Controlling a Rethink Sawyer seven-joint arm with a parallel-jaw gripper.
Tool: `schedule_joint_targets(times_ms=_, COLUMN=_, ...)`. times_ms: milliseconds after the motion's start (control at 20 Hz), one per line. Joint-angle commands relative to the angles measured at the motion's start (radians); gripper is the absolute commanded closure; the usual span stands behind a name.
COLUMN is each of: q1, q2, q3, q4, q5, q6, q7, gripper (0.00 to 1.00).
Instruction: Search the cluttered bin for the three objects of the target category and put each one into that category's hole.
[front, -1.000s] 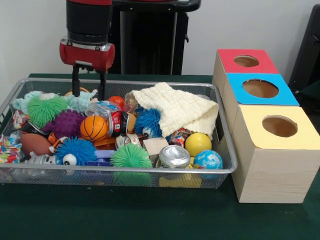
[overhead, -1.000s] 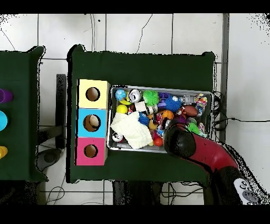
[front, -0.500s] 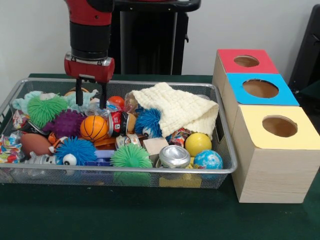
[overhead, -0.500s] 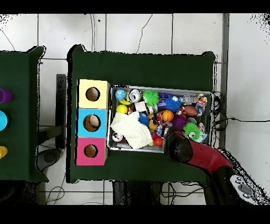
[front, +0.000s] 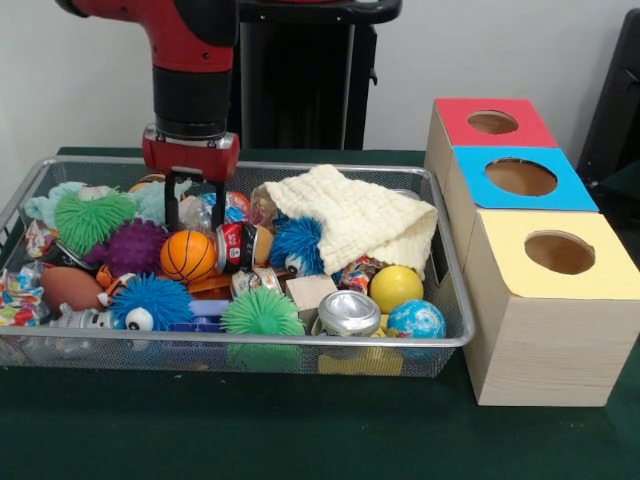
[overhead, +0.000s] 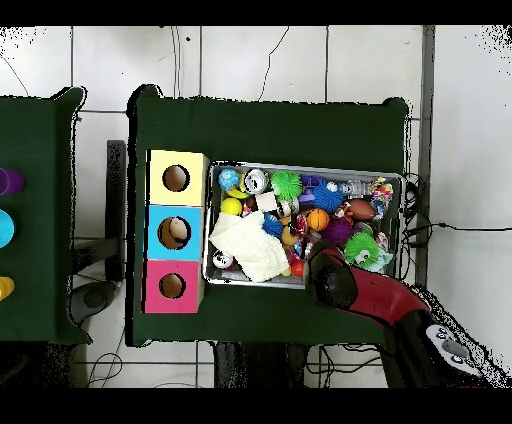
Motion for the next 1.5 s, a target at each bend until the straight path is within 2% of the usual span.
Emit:
schedule_joint_targets(times_ms=50, q1=0.004, q2=0.064, q3=0.089, q4=-0.012, q5=-0.051, q6=-0.036, q7=0.101, gripper=0.0)
schedule_joint_targets(times_ms=350, q1=-0.006, q2=0.105, q3=0.095, q4=-0.034, q5=-0.06, q6=-0.064, q7=0.094, gripper=0.0)
schedule_joint_targets(times_ms=900, q1=0.032, q2=0.087, q3=0.069, q4=-0.044, q5=-0.067, q6=-0.076, q7=0.082, gripper=0.0)
schedule_joint_targets(times_ms=950, q1=0.036, q2=0.086, q3=0.066, q4=-0.042, q5=-0.067, q6=-0.088, q7=0.088, gripper=1.0)
schedule_joint_targets(times_ms=1350, q1=0.055, q2=0.07, q3=0.054, q4=-0.027, q5=-0.047, q6=-0.103, q7=0.117, gripper=1.0)
schedule_joint_targets(times_ms=1500, q1=0.033, q2=0.067, q3=0.077, q4=-0.022, q5=-0.049, q6=-0.088, q7=0.11, gripper=1.0)
